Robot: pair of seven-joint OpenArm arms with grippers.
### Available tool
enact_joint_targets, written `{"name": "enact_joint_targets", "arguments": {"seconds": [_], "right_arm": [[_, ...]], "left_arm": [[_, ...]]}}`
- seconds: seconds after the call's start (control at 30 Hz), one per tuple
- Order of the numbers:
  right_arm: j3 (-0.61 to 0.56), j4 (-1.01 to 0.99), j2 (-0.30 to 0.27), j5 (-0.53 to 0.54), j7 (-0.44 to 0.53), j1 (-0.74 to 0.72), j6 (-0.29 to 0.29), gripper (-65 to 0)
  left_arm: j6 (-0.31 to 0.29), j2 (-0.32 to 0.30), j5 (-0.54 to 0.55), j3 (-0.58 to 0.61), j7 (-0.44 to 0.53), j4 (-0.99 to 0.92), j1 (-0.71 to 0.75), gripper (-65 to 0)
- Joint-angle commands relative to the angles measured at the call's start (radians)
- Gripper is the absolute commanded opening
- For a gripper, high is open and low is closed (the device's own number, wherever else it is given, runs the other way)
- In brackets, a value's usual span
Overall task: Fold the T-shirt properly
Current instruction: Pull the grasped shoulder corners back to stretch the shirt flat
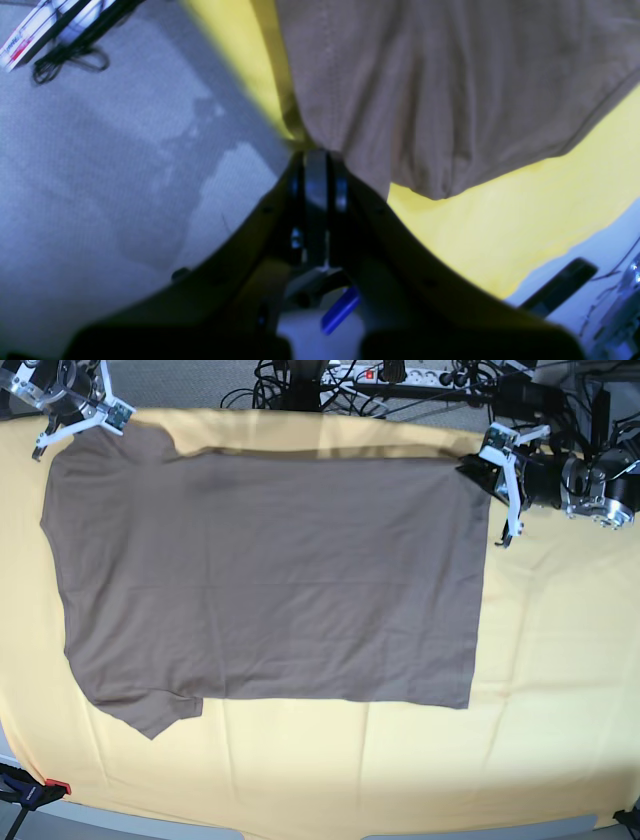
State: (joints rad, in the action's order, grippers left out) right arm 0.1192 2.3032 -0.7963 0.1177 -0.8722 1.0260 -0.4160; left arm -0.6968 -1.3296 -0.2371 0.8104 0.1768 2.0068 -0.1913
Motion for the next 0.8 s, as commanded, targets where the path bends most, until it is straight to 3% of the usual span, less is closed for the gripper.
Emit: {"name": "enact_joint_targets", "arguments": {"seconds": [0.0, 0.1, 0.27, 0.4, 0.53, 0.67, 0.77], "right_arm": [[0.006, 0.022, -0.01, -0.017, -0.008, 0.033, 0.008, -65.0], [0.006, 0.045, -0.01, -0.022, -0.03, 0.091, 0.039, -65.0], [0.006, 0.053, -0.01, -0.026, -0.023, 0.111, 0.088, -65.0], [0.006, 0.053, -0.011, -0.114, 0.062, 0.109, 0.13, -65.0], [0.006, 0.053, -0.011, -0.171, 0.124, 0.075, 0.135, -65.0], [0.006, 0.053, -0.011, -0.171, 0.13, -0.02, 0.135, -65.0], [0.006, 0.051, -0.011, -0.154, 0.159, -0.095, 0.124, -65.0]], "left_arm": [[-0.001, -0.039, 0.01, -0.011, 0.014, 0.022, 0.008, -65.0], [-0.001, -0.073, 0.009, -0.011, 0.009, 0.049, 0.051, -65.0], [-0.001, -0.08, -0.006, -0.012, 0.01, 0.053, 0.063, -65.0], [-0.001, -0.08, -0.01, -0.012, 0.008, 0.064, 0.062, -65.0], [-0.001, -0.08, -0.01, -0.013, 0.006, 0.103, 0.06, -65.0], [-0.001, -0.051, -0.046, -0.014, -0.003, 0.12, 0.041, -65.0], [-0.001, 0.002, -0.042, -0.014, -0.08, 0.119, 0.001, -65.0]]}}
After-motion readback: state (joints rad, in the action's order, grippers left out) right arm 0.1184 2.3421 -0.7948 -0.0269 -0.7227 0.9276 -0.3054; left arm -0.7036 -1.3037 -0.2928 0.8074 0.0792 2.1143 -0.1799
